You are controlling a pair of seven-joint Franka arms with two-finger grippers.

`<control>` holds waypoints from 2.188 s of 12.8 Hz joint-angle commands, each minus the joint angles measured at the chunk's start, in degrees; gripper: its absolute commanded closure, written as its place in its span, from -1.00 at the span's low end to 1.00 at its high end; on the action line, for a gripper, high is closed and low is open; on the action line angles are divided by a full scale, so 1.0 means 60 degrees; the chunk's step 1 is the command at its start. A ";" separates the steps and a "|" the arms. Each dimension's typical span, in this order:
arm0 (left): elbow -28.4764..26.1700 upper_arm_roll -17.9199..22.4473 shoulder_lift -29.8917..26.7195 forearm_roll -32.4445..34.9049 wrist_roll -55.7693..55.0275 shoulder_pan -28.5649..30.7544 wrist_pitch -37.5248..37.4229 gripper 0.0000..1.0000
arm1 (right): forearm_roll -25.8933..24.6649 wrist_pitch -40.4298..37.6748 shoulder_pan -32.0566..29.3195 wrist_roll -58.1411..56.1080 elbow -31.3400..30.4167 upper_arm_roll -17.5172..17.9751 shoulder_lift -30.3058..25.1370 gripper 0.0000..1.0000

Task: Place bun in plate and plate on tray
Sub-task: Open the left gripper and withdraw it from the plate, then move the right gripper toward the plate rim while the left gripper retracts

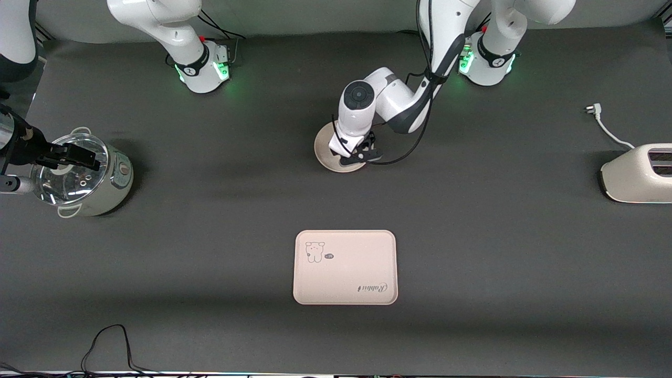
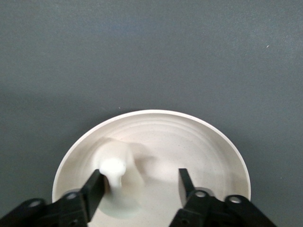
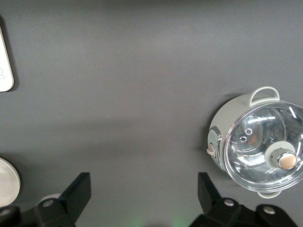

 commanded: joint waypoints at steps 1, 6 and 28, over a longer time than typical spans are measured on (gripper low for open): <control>0.0037 0.0074 -0.0101 0.0169 -0.0304 -0.0056 -0.0104 -1.00 | -0.0068 0.0072 -0.0053 -0.0095 -0.0037 0.0031 -0.0060 -1.00; 0.0431 0.0132 -0.0101 0.0169 -0.0173 0.0060 -0.0206 -1.00 | -0.0068 0.0072 -0.0053 -0.0095 -0.0052 0.0031 -0.0075 -1.00; 0.1152 0.0687 -0.5068 0.0945 1.0199 0.8147 -0.6507 -1.00 | 0.0738 0.2078 0.8379 0.9101 -0.1679 0.0177 -0.0531 -1.00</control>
